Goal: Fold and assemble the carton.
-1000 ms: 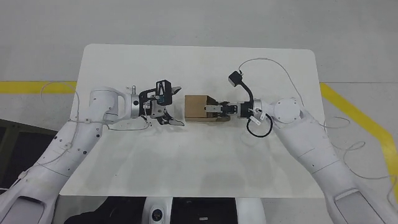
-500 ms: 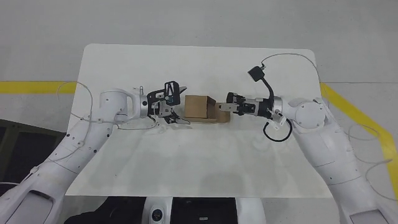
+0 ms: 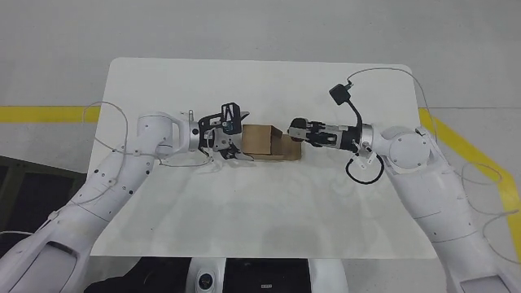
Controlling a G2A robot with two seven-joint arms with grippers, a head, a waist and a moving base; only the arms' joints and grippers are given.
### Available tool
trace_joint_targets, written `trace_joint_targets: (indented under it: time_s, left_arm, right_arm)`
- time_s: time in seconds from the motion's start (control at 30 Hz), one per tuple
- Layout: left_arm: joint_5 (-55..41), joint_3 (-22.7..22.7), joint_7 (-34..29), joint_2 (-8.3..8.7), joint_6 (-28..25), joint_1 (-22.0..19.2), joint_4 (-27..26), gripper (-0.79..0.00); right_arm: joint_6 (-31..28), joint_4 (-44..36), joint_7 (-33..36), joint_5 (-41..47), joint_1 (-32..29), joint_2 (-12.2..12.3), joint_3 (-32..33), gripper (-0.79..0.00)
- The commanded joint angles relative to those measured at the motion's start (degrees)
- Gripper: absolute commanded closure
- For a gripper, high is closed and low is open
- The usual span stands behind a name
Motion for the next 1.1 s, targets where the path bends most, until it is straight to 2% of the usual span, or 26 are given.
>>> trace_joint_targets:
  time_s: [0.0, 0.2, 0.47, 1.07]
  left_arm:
    - [0.1, 0.1, 0.1, -0.13, -0.1, 0.1, 0.0, -0.785]
    - [0.6, -0.3, 0.5, -0.33, -0.1, 0.5, -0.5, -0.785]
    - [1.8, -0.6, 0.4, -0.6, -0.7, 0.7, -0.8, -0.785]
    - [1.5, -1.4, 0.1, -1.22, -2.2, 1.2, -0.9, -0.785]
  right_arm:
    - [2.0, -0.4, -0.4, -0.8, -0.6, 0.1, -0.1, 0.0]
    - [13.8, -2.8, 5.1, -0.3, -3.9, 0.7, -0.7, 0.0]
    - [17.7, -2.2, 1.5, -1.8, -6.8, 0.6, -2.7, 0.0]
    - [10.9, 8.9, -2.7, 1.4, 0.2, -2.5, -10.3, 0.0]
